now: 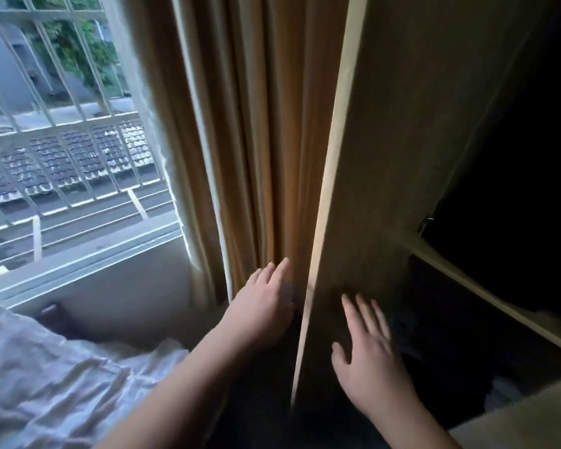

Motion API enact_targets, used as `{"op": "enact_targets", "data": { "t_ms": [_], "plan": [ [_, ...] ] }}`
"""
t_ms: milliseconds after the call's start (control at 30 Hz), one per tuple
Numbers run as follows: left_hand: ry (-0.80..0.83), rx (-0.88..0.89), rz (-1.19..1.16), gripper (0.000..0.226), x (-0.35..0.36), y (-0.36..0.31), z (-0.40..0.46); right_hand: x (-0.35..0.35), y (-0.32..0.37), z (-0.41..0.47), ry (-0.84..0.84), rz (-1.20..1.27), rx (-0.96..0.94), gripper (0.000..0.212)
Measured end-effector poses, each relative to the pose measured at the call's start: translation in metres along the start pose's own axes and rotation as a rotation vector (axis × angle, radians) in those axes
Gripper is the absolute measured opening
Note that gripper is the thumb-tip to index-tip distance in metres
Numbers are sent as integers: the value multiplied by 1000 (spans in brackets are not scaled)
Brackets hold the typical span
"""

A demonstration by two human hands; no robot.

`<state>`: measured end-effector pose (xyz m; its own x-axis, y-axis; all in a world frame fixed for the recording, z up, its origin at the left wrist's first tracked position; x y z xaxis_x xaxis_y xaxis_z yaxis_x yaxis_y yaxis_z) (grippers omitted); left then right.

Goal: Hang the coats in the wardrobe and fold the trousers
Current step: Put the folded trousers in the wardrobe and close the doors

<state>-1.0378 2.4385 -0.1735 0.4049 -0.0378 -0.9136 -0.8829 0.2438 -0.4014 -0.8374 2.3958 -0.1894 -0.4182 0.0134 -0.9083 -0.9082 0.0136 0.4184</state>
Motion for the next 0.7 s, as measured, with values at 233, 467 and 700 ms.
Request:
{"op": "enact_targets", "data": {
  "t_ms": [233,467,700],
  "plan": [
    [0,266,-78,86,23,-19,17,-5,-35,-24,-29,11,120,81],
    [75,406,5,82,34,-90,-11,-23,-86,-32,-54,-65,252,81],
    [178,731,50,76,74,-193,1,-70,-170,-44,-167,-29,379,85]
  ]
}}
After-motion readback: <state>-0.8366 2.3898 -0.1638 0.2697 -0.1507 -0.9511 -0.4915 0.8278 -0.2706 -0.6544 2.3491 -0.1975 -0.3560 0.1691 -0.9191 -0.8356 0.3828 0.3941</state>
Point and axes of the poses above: each hand's wrist, its own z-axis towards the middle knuckle, its own x-axis out of the palm, y = z × x, the point moved 3 cm from there along z, towards the middle knuckle, and after that the axes turned 11 degrees about x, right-handed, at the moved point
